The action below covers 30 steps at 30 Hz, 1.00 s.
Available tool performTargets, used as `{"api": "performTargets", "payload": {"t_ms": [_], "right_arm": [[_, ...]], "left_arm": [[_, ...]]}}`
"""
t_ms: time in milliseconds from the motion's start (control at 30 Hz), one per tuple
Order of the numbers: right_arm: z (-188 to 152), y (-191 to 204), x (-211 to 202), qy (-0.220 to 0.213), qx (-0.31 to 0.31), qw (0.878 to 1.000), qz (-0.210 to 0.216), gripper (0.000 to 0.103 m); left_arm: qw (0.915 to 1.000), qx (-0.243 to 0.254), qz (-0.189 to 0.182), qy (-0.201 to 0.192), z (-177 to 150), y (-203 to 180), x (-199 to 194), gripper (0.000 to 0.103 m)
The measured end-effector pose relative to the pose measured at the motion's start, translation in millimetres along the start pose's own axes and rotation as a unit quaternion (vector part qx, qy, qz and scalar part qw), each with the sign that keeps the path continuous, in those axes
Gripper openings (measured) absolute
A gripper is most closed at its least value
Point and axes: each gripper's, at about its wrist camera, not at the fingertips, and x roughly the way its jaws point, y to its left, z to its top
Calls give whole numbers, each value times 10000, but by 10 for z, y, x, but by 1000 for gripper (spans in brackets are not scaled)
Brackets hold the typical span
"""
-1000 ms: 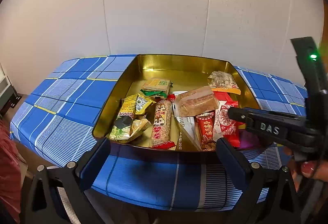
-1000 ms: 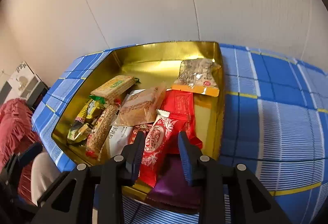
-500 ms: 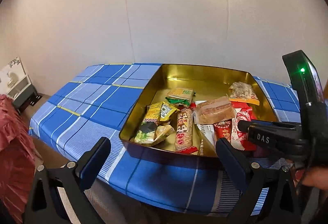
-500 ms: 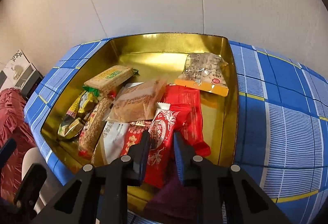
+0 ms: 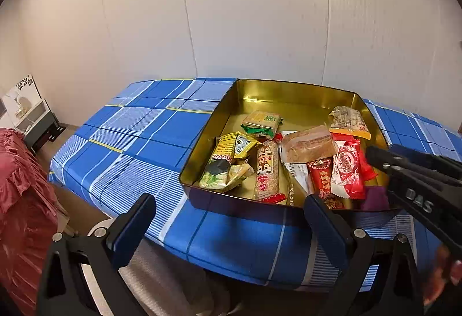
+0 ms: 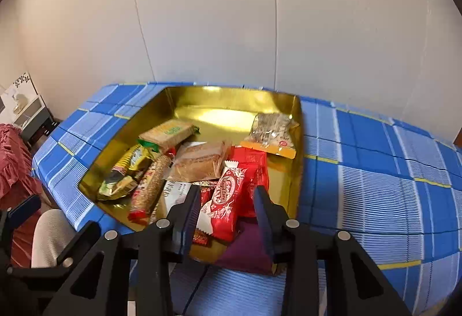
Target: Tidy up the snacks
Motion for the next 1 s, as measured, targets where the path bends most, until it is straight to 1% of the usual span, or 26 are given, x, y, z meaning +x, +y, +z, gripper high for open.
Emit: {"api": "performTargets", "payload": {"t_ms": [100, 267, 500, 667, 767, 900, 1000], "right_arm": [[-19, 30, -134, -79, 58, 9999, -33, 41], [-88, 52, -346, -171, 127, 9995, -222, 42], [-231, 54, -561, -231, 203, 9989, -357, 42], [-326, 77, -643, -299, 213, 9987, -366, 42], [-324, 66, -652, -313, 289, 9987, -273, 42], [-313, 61, -682, -384, 300, 9985, -241, 42], [-318, 56, -667, -367, 321, 9986, -218, 42]], "left_arm": [[10000, -39, -3, -8, 12, 35, -58, 103], [9997, -217, -82, 35, 39, 151, -178, 103], [9995, -282, -82, -99, 47, 245, -355, 103], [9995, -288, -94, -105, 55, 255, -387, 103], [9995, -268, -124, -93, 47, 244, -405, 103], [9996, -212, -68, -145, 36, 230, -427, 103], [9997, -222, -72, -107, 33, 231, -412, 103]]}}
